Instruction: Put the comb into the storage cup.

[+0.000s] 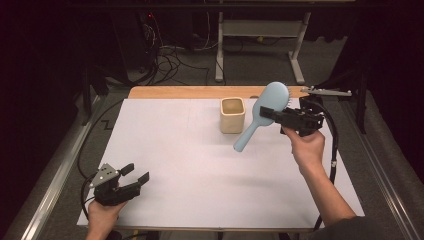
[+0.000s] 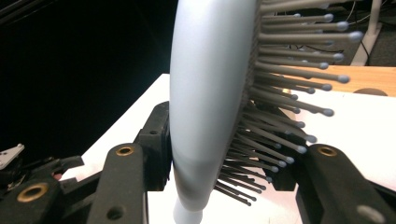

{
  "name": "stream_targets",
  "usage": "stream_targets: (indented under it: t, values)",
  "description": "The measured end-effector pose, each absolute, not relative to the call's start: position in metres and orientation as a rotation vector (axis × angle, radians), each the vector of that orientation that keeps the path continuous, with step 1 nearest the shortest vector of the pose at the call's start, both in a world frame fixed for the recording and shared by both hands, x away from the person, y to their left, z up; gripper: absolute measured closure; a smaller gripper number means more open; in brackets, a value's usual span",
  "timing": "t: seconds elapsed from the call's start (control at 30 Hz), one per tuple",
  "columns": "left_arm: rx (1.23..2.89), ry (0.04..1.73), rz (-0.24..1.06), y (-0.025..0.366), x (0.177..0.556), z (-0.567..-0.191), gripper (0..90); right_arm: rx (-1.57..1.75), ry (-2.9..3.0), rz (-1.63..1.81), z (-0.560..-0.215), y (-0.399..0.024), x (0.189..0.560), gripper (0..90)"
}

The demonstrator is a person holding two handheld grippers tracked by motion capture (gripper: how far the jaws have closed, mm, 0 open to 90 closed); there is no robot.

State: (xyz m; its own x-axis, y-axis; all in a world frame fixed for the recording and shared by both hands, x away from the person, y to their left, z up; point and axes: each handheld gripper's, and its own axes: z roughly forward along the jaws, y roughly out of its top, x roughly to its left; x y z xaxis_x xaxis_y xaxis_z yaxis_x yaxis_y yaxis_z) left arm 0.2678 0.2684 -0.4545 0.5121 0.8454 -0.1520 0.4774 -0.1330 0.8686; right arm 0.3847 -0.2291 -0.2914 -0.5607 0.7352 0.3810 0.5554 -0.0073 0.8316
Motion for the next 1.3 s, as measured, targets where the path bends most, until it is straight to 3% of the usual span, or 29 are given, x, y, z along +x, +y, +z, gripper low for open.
stream_targets:
  t: [1.3]
  values:
    - [1.782,1.099,0.465,0.268,0.268,-0.455,31.7,1.426,1.977,1.519,-0.271,-0.206,0.439,52.8]
